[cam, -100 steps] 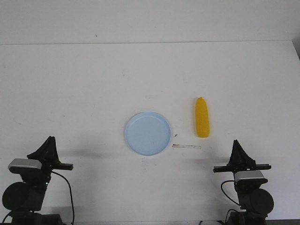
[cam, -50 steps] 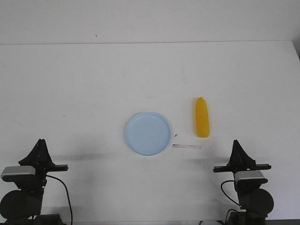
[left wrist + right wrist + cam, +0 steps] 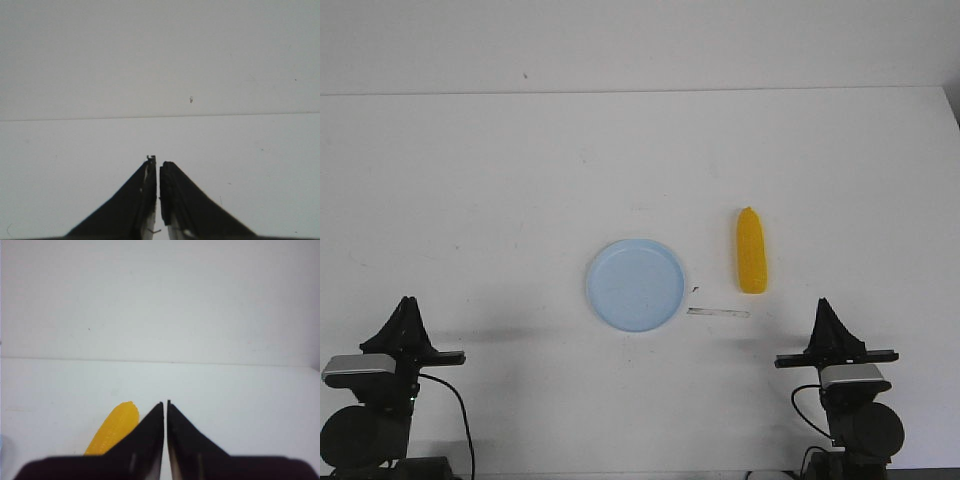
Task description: Place corn on plate with both arms
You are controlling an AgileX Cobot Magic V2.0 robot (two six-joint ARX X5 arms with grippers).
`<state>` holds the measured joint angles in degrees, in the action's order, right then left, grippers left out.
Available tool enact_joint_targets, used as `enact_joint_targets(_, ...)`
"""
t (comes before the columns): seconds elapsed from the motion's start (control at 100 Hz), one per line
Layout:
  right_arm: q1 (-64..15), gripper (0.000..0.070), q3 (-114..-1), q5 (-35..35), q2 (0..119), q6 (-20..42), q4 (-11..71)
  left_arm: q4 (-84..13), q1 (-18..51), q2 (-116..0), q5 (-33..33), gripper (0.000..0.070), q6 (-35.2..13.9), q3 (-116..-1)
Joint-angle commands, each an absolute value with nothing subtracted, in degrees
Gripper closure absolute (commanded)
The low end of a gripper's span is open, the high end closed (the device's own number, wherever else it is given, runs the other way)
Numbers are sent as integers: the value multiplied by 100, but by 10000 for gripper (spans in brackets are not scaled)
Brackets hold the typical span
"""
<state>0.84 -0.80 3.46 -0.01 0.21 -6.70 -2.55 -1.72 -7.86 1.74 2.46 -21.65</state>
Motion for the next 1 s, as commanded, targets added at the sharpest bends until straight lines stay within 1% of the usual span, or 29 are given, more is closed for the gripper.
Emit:
enact_joint_targets(0.0,82,686,-73,357,8,14,-722,-163,-176,-777,200,698,322,-2200)
enact_joint_targets(0.16,82,686,-73,327,8,12,-731,-163,-176,-777,198,698,322,-2200)
enact_joint_targets(0.31,82,686,-73,67,8,16,-740,-163,-176,-777,198,698,322,-2202)
enact_joint_targets(0.45,80,693,-91,5,8,60,-768,-163,-176,-777,200,698,322,-2200)
enact_joint_targets(0.56,73,696,-314,-10,117,56,-493,-163,-176,-777,200,698,322,-2200)
enact_joint_targets(0.77,69,696,-1118,-196,867,-113,123,-163,-176,-777,200,698,322,-2200)
enact_joint_targets(0.99,69,696,-1955,-193,2217,-145,471,-163,-176,-777,200,698,322,-2202)
